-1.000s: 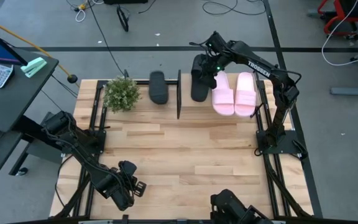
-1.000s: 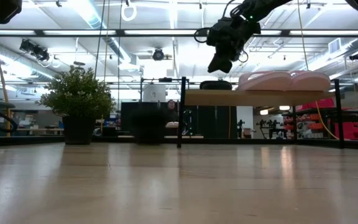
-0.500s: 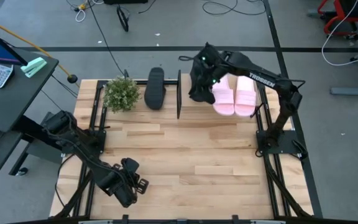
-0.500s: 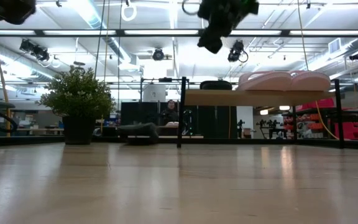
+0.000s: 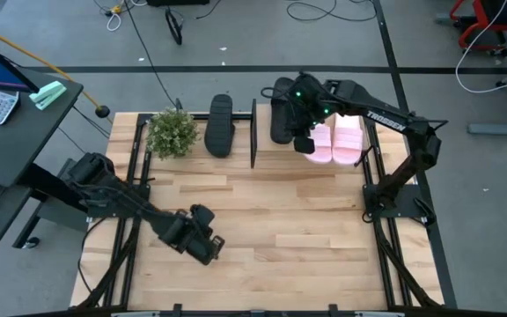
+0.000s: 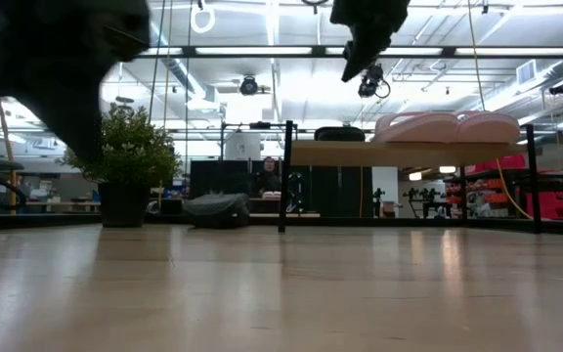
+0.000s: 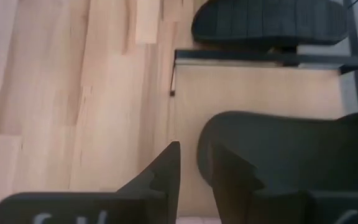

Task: Pick and place slides into the shelf
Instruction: Adjust the slippers

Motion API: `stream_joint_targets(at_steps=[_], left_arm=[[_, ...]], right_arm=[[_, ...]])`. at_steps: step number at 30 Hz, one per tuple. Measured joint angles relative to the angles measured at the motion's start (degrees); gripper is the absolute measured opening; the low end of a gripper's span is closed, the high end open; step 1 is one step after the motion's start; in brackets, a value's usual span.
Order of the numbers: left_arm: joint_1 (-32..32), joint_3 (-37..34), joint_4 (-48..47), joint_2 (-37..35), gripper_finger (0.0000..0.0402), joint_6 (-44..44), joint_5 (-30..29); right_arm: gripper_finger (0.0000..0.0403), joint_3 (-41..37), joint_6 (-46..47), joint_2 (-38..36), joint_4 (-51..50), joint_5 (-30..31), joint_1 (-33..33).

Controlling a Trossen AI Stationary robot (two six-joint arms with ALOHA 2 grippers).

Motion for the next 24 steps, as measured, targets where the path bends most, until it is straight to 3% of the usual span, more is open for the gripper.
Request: stream_joint_targets(at_steps=[6, 12, 18, 24], left_arm=[[4.6, 0.0, 0.0, 0.0, 0.0036, 4.4, -0.1], [7.0, 0.0, 0.0, 0.0, 0.0032, 8.5, -0.7], [8.5, 0.0, 0.0, 0.0, 0.0029, 11.0, -1.0], [8.7, 0.0, 0.0, 0.0, 0.0038, 11.1, -1.0]], right_arm=[[0.0091, -5.2, -1.5, -0.1, 0.0, 0.5, -0.1], [0.0090, -7.9, -9.0, -0.1, 2.5, 2.0, 0.2], [0.0092, -7.6, -15.3, -0.2, 18.3, 23.0, -0.2], [0.0102, -7.6, -18.5, 0.6, 22.7, 22.0, -3.7]])
